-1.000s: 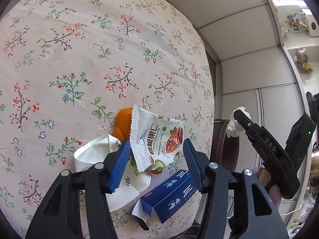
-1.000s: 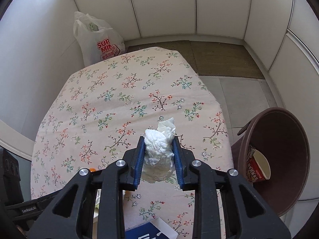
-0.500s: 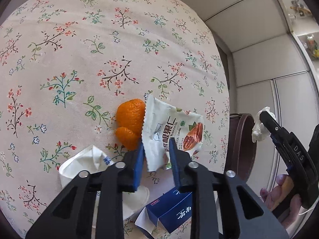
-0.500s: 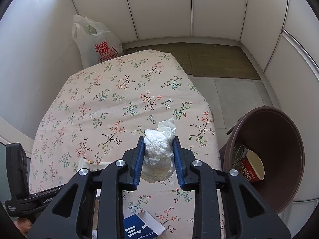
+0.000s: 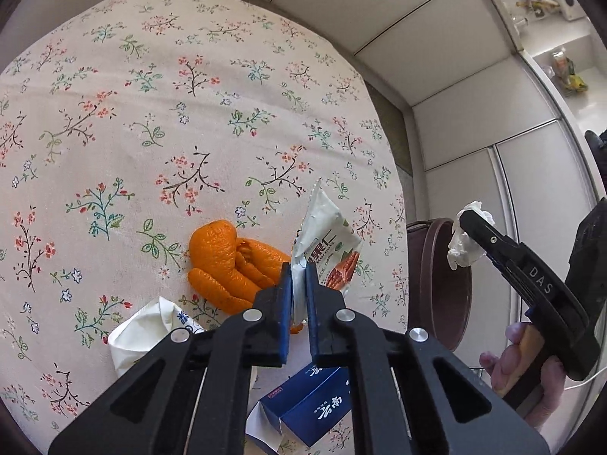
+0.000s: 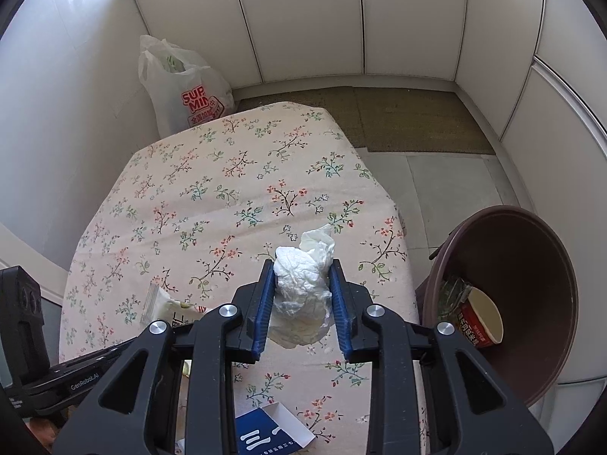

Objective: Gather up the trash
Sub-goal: 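Grasp the pecan snack bag with the left tool, then carry bag and tissue over the brown bin and open both tools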

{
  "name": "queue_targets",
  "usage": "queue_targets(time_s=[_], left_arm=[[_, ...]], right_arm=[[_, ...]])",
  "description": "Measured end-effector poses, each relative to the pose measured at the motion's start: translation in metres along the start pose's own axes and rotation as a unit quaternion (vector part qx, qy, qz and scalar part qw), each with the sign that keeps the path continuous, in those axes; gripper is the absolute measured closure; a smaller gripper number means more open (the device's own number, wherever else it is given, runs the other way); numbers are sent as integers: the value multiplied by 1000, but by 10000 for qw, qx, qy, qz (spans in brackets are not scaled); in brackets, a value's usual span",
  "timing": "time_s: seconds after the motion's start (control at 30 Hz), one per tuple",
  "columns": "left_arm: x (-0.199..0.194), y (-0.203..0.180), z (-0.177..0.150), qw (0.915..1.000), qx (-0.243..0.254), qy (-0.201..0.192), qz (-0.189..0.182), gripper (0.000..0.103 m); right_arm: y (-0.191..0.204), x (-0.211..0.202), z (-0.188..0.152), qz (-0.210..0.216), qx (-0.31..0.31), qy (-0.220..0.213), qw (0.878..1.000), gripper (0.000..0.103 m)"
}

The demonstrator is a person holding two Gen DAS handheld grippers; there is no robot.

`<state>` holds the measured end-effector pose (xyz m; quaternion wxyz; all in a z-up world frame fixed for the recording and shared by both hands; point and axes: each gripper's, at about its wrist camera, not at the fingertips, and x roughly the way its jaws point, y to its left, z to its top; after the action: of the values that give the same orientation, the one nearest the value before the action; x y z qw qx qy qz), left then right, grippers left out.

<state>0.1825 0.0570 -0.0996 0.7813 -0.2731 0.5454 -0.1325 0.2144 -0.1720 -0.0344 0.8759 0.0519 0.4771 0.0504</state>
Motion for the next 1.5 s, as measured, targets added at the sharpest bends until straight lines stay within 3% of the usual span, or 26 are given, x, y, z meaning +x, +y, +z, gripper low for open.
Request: queue_targets(time_s=[0.37,0.73,1.17,1.5], left_arm=[[-30,-19,5,9974,458,-518,194,96],[-52,-52,0,9909,875,-957,364,96],[-44,-152,-20,9792,1642,-1178,194,96],[-6,-244,-52,9682,2303,-967,-106,96]], right_arm=[[-3,-25,-1,121,27,-280,9995,76],[-34,-66,-10,56,207,-713,9972,76],[-132,-104,-30,-500,1044,-1153,9866,76],[-213,-127,-56,-960,1806,-1431,9684,76]])
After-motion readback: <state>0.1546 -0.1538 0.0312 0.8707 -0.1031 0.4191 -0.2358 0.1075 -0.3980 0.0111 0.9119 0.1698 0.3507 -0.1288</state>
